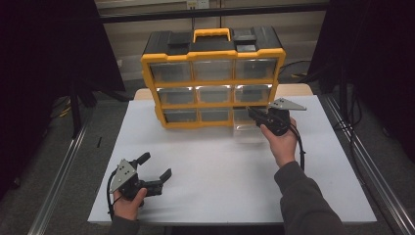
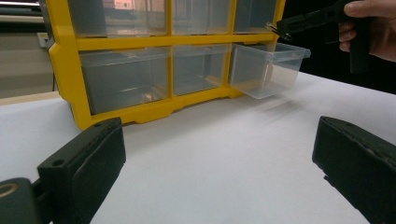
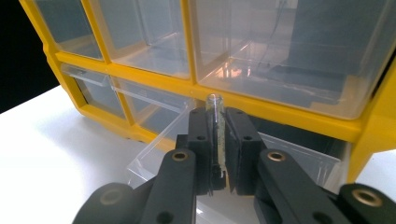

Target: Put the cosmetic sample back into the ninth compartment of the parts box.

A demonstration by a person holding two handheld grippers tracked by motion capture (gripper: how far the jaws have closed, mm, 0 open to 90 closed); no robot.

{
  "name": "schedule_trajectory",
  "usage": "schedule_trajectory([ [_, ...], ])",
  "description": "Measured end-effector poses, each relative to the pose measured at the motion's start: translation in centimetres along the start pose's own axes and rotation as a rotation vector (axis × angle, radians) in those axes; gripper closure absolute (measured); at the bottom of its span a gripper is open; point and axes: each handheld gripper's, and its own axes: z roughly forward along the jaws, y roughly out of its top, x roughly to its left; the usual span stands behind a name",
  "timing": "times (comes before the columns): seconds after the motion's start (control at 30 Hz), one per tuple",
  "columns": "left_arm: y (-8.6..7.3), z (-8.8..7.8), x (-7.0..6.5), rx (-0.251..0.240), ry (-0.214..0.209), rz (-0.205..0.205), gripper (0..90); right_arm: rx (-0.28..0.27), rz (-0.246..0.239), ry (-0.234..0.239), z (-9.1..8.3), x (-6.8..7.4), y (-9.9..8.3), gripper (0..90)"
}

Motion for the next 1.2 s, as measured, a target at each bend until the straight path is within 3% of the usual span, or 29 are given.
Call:
schedule_trajectory([
  [0.47,-0.01,-0.01,0.00,-0.001,-0.001,-0.003,2.9,0.014,0.006,-0.013,0.36,-0.45,-0.31,81.6],
  [0.57,-0.02,0.01,-0.03,-0.002,-0.005,-0.009,2.8,0.010,0.009,-0.009,0.39,-0.53,-0.31,81.6],
  [0.6,-0.04,0.13,-0.18,-0.018,-0.003,-0.032,2.8,0.012,0.013,-0.012,0.40,-0.52,-0.32,81.6],
  [0.73,-0.02,0.01,-0.02,-0.001,-0.005,-0.009,2.8,0.018,0.012,-0.012,0.51,-0.57,-0.39,81.6],
  [0.97,-0.03,0.11,-0.15,-0.019,-0.002,-0.030,2.9,0.030,0.004,-0.014,0.66,-0.59,-0.51,81.6],
  [1.2,0.00,0.01,-0.07,-0.008,0.003,-0.015,2.9,0.039,0.005,-0.021,0.76,-0.70,-0.64,81.4],
])
